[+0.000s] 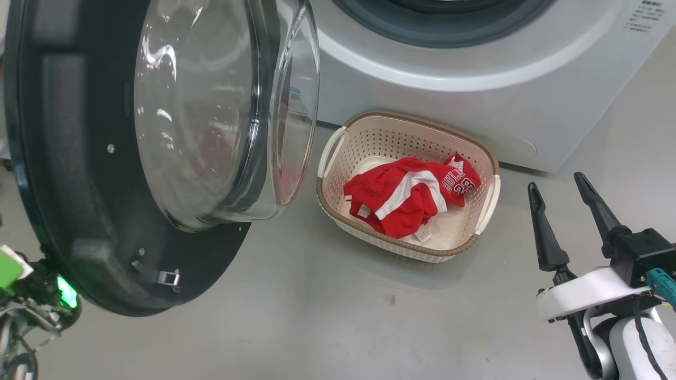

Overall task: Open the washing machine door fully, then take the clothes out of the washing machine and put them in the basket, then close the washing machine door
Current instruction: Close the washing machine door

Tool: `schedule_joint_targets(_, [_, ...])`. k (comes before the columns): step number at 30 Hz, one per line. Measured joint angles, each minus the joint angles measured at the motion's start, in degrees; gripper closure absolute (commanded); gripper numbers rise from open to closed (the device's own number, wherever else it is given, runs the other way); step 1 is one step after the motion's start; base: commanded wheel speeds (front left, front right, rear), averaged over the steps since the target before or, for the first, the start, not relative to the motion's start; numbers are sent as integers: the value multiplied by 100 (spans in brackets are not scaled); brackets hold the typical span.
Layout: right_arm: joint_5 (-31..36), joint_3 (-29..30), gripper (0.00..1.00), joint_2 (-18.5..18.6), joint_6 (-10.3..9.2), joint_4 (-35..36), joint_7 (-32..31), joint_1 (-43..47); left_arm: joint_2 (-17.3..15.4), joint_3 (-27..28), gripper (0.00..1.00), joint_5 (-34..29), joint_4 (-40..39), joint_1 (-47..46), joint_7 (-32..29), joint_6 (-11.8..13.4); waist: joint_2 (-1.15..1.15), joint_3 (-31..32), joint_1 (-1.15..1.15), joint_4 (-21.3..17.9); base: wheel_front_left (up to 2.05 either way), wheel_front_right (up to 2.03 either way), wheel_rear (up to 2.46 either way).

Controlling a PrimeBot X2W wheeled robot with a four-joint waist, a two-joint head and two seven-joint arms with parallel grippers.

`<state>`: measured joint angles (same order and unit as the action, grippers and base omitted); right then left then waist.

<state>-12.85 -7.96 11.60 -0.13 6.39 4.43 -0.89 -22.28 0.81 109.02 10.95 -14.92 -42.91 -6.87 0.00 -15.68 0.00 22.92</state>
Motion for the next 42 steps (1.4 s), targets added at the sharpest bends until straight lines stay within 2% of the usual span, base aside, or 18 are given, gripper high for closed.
schedule_joint_targets(11, [-76,-73,0,-169,-2,-119,152,-54,177,-135,100,41,-744,264,-464,0,0,39,0,-373,0,0,0])
schedule_joint_targets(23, [-127,-169,0,-389,-3,-303,393,-155,303,-339,100,38,-1395,453,-771,0,0,44,0,-992,0,0,0])
schedule_joint_targets(37, [-188,-231,0,-542,-2,-468,606,-348,335,-465,100,-109,-1519,418,-793,0,0,-97,0,-1891,0,0,0])
schedule_joint_targets(42, [-226,-236,0,-579,-2,-497,654,-365,339,-486,100,-285,-1508,77,-687,82,0,-223,0,-2212,0,0,0])
